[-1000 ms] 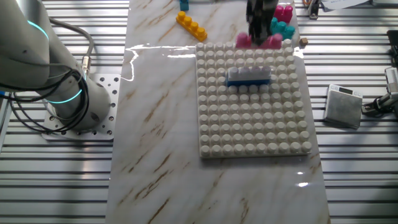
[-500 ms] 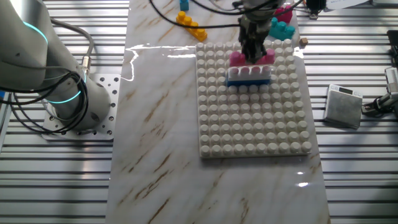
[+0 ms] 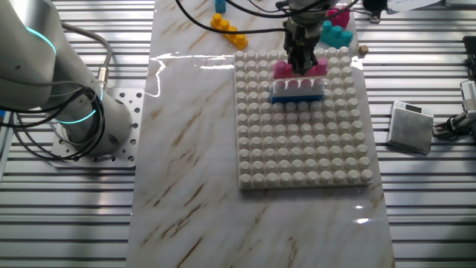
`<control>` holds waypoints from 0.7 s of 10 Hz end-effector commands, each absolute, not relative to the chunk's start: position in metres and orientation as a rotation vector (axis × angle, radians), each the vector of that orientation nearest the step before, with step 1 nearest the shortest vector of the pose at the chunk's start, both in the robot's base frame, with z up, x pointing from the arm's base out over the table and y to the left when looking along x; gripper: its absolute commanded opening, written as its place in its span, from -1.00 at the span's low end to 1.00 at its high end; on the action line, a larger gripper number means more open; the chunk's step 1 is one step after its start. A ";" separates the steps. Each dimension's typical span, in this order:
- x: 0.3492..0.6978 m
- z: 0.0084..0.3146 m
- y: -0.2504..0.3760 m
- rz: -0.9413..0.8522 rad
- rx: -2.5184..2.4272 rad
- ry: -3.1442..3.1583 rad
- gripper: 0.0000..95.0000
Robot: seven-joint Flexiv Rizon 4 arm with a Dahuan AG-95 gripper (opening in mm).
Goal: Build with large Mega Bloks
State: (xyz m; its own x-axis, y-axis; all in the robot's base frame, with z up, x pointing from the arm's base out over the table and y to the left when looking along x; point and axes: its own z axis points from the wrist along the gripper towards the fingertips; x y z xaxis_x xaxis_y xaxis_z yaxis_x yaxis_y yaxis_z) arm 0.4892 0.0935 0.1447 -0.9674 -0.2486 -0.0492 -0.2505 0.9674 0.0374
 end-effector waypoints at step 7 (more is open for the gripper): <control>0.497 0.154 0.077 0.044 -0.246 3.075 -1.00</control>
State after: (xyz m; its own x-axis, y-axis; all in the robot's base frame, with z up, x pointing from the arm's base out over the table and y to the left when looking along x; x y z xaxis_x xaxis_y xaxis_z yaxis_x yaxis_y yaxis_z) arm 0.4952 0.0768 0.1553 -0.9867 -0.1536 -0.0531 -0.1552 0.9875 0.0265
